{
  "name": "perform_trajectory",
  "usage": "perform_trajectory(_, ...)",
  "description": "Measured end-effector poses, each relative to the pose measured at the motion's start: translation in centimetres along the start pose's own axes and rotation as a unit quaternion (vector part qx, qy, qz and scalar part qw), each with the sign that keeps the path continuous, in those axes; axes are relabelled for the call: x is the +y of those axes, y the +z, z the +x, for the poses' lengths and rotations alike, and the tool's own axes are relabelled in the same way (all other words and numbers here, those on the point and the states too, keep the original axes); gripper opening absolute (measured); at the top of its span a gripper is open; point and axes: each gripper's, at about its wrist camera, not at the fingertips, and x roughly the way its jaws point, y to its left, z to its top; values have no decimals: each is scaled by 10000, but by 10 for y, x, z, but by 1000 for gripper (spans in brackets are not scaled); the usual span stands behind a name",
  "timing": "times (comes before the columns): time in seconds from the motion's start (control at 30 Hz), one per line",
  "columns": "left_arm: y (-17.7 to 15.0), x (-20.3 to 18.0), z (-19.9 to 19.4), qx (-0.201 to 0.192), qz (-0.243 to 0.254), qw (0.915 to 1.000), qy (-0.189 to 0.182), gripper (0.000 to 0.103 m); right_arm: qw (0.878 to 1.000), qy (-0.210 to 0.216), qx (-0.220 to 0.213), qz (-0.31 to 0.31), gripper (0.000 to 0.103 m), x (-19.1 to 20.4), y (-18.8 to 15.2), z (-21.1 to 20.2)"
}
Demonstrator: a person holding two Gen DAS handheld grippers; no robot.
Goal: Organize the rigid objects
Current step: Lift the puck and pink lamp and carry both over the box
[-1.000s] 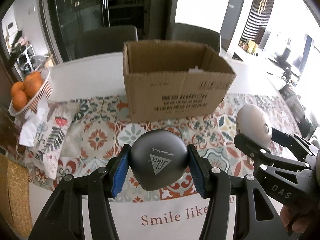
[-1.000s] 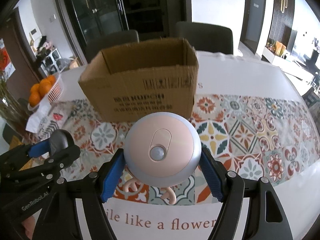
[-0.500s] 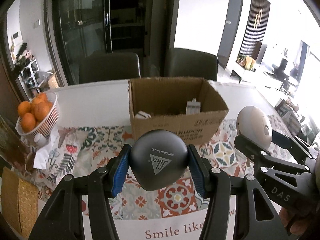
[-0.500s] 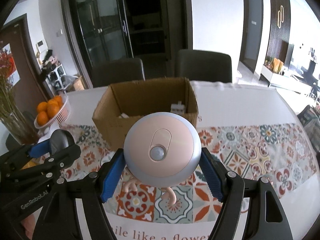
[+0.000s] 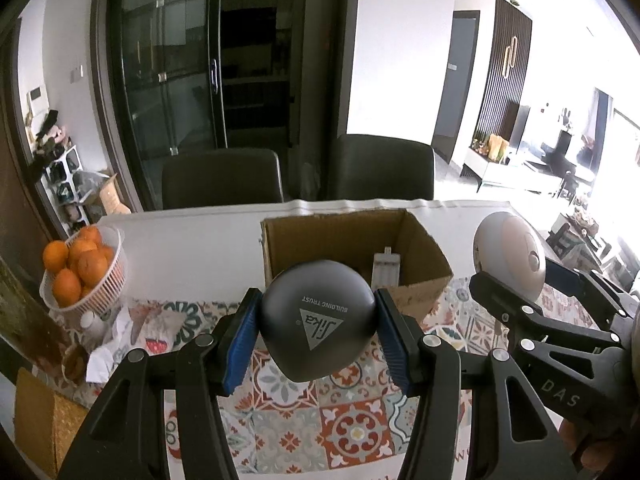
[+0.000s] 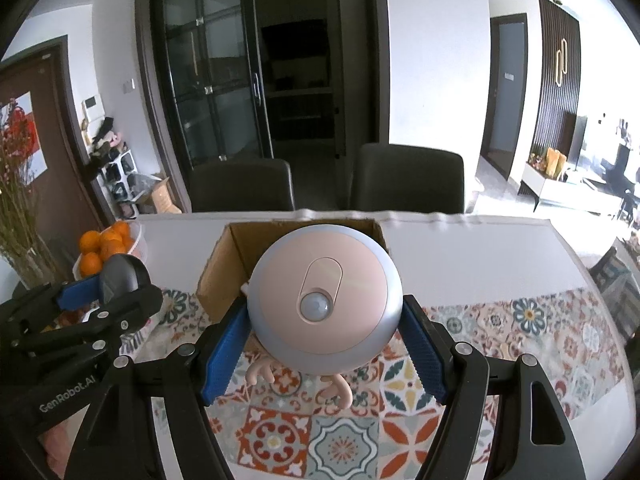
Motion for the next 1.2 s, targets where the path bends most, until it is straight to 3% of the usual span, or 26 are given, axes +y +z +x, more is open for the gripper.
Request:
perform_trajectory(0.37,31,1,12,-164,-18,9999,40,55,9998,4,-177,-102,74,0,34,11)
perform_trajectory(0.77,60,2,48,31,53,9999,93,55,9998,58,-34,-193,74,-6,64,47)
perform_trajectory(1.2,78,4,100,493,80,9987,96,55,9978,114,633,-160,74,-17,86,107)
